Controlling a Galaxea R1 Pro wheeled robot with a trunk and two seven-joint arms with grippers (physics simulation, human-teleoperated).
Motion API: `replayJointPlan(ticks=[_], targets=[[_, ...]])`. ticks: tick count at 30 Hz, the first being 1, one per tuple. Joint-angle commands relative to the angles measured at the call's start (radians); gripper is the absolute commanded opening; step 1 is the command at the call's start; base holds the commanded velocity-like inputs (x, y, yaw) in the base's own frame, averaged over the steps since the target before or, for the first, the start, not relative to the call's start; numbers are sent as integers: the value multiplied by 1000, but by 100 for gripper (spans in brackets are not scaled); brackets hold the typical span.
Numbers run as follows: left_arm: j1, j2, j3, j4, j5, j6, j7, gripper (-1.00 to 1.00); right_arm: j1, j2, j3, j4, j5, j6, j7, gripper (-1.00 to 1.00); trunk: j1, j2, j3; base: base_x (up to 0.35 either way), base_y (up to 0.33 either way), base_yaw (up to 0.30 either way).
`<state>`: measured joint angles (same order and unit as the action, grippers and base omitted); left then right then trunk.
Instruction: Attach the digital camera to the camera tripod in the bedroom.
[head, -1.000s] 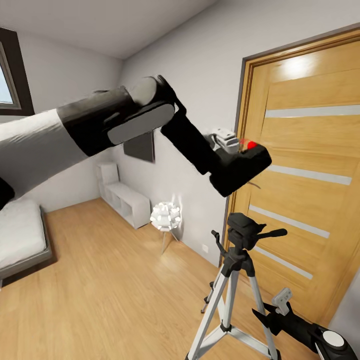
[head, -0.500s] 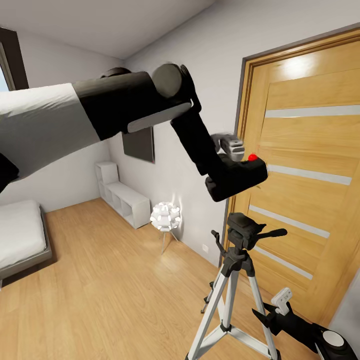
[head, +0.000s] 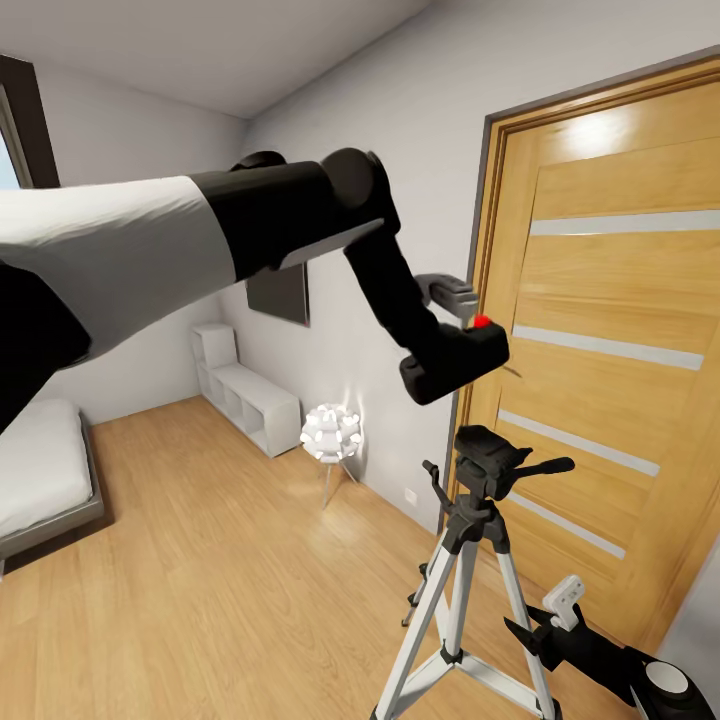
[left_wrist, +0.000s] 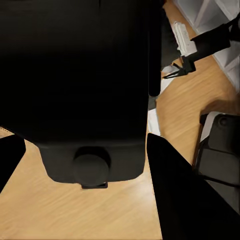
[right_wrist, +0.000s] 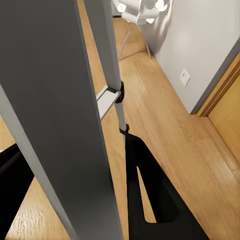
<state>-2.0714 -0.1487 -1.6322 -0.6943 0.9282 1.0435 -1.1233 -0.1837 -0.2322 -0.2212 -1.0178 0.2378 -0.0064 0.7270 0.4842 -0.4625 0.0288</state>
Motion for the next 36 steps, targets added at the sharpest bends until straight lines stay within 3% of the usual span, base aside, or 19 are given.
replayJointPlan(ticks=[1, 6, 10, 15, 20, 36], targets=[[-1, -2, -3, 9, 0, 4, -15, -100, 0, 1, -2, -1, 11, -1, 6, -100, 0, -1, 0, 0, 0, 0], [3, -20, -3, 57, -1, 4, -108, -100, 0, 1, -2, -1, 11, 0, 5, -100, 0, -1, 0, 0, 0, 0], [3, -26, -2, 68, -1, 4, -135, -100, 0, 1, -2, -1, 11, 0, 5, -100, 0, -1, 0, 0, 0, 0], [9, -26, -1, 72, 1, 4, -144, -100, 0, 1, -2, -1, 11, 0, 5, -100, 0, -1, 0, 0, 0, 0], [53, -26, 0, 80, 0, 4, -146, -100, 0, 1, -1, -1, 11, 0, 5, -100, 0, -1, 0, 0, 0, 0], [84, -26, 0, 82, -9, 4, -132, -100, 1, 14, -2, -1, 13, -1, 5, -100, 0, -1, 0, 0, 0, 0]])
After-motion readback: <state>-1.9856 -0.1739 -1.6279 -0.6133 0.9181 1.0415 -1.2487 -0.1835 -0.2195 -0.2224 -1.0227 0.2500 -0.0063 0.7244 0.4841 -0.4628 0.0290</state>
